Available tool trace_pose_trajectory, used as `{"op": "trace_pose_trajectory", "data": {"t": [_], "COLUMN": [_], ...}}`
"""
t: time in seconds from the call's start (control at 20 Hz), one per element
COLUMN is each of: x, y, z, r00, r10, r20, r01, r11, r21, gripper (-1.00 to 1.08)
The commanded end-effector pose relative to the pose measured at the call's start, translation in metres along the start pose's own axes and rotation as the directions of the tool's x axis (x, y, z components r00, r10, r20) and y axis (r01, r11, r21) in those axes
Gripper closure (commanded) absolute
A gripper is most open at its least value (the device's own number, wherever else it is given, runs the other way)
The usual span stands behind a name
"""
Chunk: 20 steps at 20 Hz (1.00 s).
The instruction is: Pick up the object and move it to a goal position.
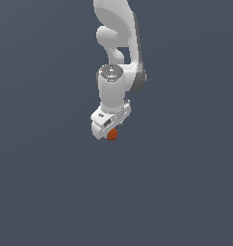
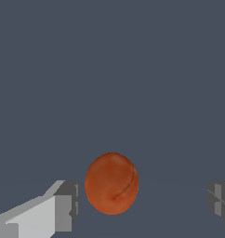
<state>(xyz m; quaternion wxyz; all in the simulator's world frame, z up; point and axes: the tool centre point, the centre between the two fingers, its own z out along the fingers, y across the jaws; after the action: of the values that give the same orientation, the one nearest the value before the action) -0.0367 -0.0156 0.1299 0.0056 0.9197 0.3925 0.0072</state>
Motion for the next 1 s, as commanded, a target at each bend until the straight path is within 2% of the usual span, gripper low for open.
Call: {"op": "trace_pose_trajectory", "data": {"t": [0.0,0.2,0.45,0.95], "x": [-0.004,-0.009,-0.016,-0.029], "y": [-0.001,-0.004,-0.007,-0.014], "z": [0.003,0.008,0.014,0.025], "r00": [0.998,0.985,0.955,0.850], "r10": [-0.067,-0.171,-0.298,-0.527], "r20": [0.001,0.003,0.003,0.001], "r01": [0.067,0.171,0.298,0.527], "r11": [0.998,0.985,0.955,0.850], "r21": [0.001,0.004,0.007,0.014], "gripper": [-0.92,-0.92,-0.92,-0.92]}}
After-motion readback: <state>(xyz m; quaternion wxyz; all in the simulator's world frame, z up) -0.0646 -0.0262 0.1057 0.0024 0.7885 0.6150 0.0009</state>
